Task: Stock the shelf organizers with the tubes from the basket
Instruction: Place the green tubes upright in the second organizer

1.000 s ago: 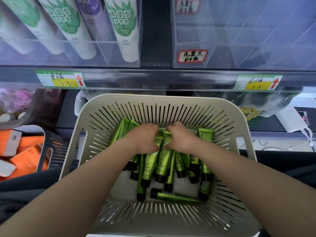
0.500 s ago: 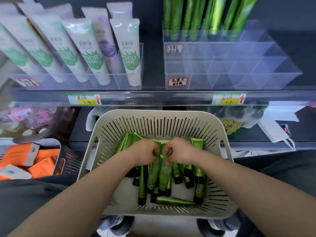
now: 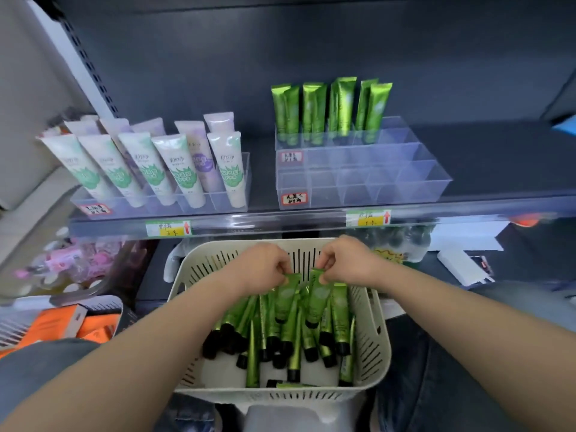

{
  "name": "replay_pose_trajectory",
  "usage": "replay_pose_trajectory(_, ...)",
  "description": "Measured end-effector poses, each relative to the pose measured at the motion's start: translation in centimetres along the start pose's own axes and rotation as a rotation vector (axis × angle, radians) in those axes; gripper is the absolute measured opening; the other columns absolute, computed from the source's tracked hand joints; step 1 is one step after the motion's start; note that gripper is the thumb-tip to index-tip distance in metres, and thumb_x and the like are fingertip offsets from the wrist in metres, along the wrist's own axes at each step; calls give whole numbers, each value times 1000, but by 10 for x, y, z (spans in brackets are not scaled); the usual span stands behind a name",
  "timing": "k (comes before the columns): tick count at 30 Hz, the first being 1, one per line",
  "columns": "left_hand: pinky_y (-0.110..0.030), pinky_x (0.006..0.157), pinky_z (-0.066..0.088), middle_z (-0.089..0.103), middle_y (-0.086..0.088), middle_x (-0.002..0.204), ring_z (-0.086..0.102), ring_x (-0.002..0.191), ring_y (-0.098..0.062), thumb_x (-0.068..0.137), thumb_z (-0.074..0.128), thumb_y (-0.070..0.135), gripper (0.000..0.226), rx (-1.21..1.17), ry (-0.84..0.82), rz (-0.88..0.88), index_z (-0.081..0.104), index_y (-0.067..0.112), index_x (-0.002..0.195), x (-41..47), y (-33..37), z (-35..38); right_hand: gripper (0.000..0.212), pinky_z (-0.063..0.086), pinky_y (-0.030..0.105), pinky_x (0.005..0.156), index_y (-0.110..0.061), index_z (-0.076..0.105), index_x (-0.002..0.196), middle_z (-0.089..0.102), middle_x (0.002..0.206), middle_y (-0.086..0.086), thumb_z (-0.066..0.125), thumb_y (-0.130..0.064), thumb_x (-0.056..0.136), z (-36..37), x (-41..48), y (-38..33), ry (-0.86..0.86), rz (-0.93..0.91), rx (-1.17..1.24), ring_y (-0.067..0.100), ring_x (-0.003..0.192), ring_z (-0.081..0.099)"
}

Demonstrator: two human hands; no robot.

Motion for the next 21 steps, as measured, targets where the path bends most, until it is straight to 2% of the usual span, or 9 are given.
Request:
replay_pose_trajectory(7,-19,70,35,63,7,91,54,84,-8,81,68,20,14,35,136,92,69,19,96,5,50,-49,21,47,21,68,-24,66,78,61,71,-11,81,-13,69,-60,-28,7,156,-39,34,7,71,59)
replay_pose_trajectory(10,-21,71,38,62,7,88,53,82,-8,83,67,21,11,60,181,137,68,19,93,11,72,-69,19,49,22,65,-20,68,82,62,73,-9,80,-13,70,-86,-40,14,213,-48,55,8,70,59)
replay_pose_trajectory(13,-24,72,43,62,6,86,56,81,-11,83,66,20,7,43,222,146,68,20,90,19,92,-90,17,41,6,52,-22,67,80,61,70,-10,78,-12,73,-110,-50,21,275,-66,95,0,63,55)
replay_pose_trajectory(15,-24,70,43,62,6,83,56,78,-12,83,66,19,4,29,254,147,68,19,86,25,104,-102,17,38,4,47,-23,66,76,60,66,-12,77,-11,74,-124,-55,24,319,-78,127,-2,58,52)
replay_pose_trajectory(21,-23,61,35,55,8,76,51,70,-11,84,63,17,3,24,354,173,63,18,82,47,136,-135,22,40,5,55,-26,65,73,60,67,-14,76,-7,75,-168,-62,32,424,-140,204,-4,58,52)
Point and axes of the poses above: each hand's wrist, its own x-axis towards the middle knuckle, its own z-axis out of the palm, y = z × x, the point moved 2 cm from there along x, towards the middle knuckle
